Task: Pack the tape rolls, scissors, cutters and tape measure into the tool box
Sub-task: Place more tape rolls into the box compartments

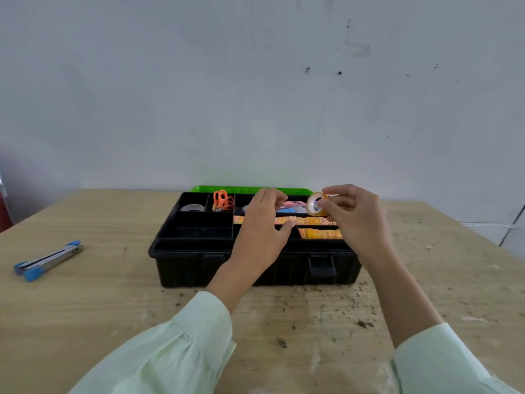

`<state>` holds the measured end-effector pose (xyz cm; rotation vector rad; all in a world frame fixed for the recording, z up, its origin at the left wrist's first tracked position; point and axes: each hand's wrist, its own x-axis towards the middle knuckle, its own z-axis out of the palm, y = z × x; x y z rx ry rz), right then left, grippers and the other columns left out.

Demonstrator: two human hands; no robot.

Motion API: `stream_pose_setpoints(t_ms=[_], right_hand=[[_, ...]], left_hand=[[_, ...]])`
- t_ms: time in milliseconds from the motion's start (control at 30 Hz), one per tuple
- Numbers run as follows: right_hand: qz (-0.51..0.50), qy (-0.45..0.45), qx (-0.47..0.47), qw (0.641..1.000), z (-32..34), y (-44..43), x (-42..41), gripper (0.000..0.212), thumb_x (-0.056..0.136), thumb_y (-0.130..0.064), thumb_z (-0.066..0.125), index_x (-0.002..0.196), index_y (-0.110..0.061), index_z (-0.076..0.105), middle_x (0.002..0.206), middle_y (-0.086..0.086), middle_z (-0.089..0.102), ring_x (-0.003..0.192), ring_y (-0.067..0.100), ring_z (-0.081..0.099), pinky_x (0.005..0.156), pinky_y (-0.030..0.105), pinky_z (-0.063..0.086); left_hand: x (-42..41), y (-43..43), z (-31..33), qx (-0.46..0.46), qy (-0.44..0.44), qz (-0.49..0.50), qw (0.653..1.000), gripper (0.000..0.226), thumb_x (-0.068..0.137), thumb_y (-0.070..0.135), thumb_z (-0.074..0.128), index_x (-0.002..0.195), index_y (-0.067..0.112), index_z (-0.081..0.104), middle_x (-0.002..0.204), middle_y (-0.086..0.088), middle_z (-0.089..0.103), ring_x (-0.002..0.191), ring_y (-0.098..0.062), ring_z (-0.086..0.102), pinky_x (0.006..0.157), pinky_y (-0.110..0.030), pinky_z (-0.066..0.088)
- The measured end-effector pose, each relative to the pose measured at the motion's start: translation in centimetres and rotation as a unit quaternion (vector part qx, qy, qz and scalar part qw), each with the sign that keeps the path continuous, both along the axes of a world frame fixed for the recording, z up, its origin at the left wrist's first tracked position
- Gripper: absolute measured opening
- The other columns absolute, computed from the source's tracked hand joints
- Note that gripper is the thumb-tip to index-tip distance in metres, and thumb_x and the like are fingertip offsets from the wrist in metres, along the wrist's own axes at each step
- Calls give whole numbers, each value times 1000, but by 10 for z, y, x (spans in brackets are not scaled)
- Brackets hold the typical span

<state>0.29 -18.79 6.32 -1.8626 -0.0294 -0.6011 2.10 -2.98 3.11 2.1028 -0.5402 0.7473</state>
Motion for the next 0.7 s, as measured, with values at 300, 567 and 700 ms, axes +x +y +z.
stream_pose_setpoints(t_ms=[300,567,700], right_hand=[[-155,11,-89,984,2,-56,-13,15,86,-17,68,101,-16,69,81,-2,69,75,8,61,61,11,39],[-163,54,-127,977,-1,-71,-18,11,85,-13,68,96,-13,69,73,-6,63,70,7,58,69,20,41],[-155,58,-123,979,-3,-74,-17,10,85,-13,69,94,-14,69,71,-8,64,71,6,60,65,17,43]], left_hand=[[7,-61,-7,166,-3,-28,986,26,93,27,52,117,20,61,117,4,55,117,-12,44,103,-32,32],[30,-105,5,209,71,-54,974,21,87,39,60,89,21,71,94,5,68,94,-17,59,90,-37,42],[39,-110,10,179,124,-71,973,17,78,37,71,80,21,70,84,7,69,86,-15,62,88,-41,48]])
